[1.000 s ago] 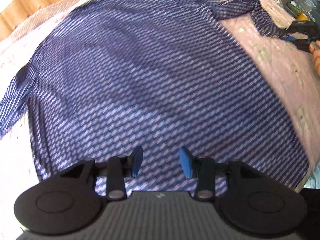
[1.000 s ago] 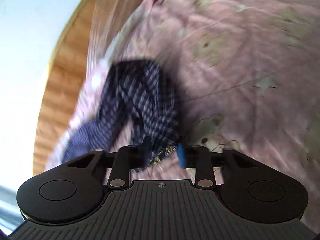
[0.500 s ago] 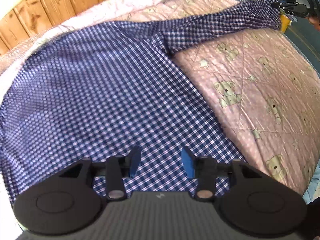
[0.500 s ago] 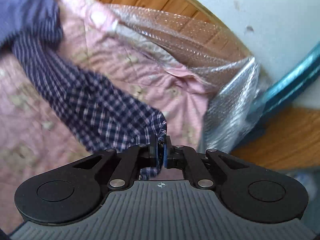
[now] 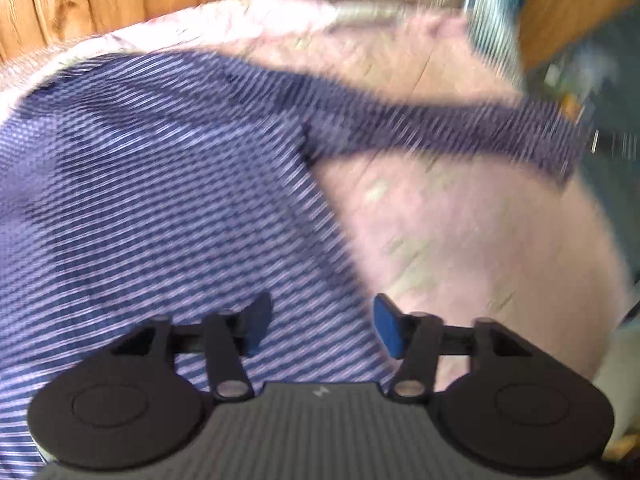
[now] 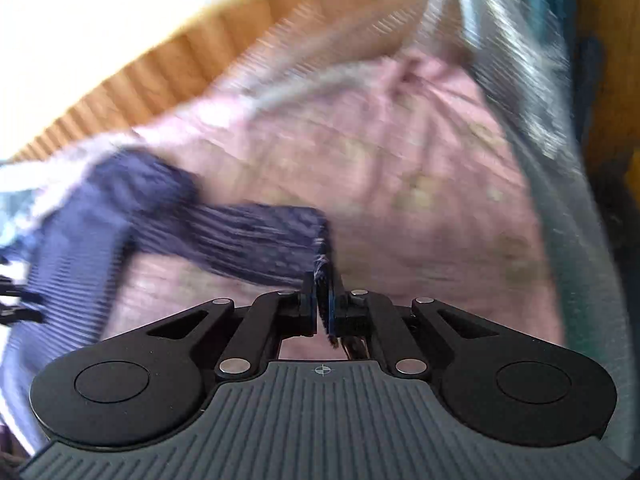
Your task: Fold clothes
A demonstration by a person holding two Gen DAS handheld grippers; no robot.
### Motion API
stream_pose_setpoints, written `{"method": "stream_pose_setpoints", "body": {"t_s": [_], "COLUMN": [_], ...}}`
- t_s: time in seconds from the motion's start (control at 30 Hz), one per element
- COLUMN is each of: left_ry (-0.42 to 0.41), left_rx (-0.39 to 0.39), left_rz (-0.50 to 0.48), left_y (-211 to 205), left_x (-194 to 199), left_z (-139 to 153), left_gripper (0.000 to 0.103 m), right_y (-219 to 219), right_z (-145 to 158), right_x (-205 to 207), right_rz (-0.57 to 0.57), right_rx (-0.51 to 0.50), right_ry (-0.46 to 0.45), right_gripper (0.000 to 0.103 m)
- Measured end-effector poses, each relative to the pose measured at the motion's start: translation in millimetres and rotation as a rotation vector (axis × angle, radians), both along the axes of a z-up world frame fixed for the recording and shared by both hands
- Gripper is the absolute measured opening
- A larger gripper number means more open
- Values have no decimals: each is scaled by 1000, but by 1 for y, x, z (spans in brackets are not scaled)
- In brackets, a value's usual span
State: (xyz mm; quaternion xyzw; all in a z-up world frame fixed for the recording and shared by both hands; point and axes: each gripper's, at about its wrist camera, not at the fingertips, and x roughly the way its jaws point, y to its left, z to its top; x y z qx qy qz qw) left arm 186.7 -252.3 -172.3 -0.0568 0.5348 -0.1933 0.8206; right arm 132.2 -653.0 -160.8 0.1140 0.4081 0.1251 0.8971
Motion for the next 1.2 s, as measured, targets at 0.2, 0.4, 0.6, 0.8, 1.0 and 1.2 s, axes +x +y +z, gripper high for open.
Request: {"method": "stream_pose_setpoints", "body": {"t_s": [0.2,0.4,0.6,0.8,1.0,1.2], "left_ry": [41,138,52,10,124,61], "left_rx": [-309,-301,-223,-74,78,-45], "left_rz": [-61,-152,-165,195,214,317], "left_y": [-48,-57,-16,209,263,292], "left_x": [34,37,44,47,51,21], "left_z": [12,-9,22,34,-28,-46], "left_gripper": [83,77,1,2,6,29], "right_y": [133,210,233,232,272,296], "right_z": [12,-8,-16,-37,-77,-83], "right_x": [-38,-60,-72,-89,-106,-145], "right_rz": [265,384,378,342,288,99], "right_rx": [20,26,27,90,57,-16], "right_ry": [-48,-47,-69,-5,157,223], "right_gripper": [2,2,43,61,61,63]}}
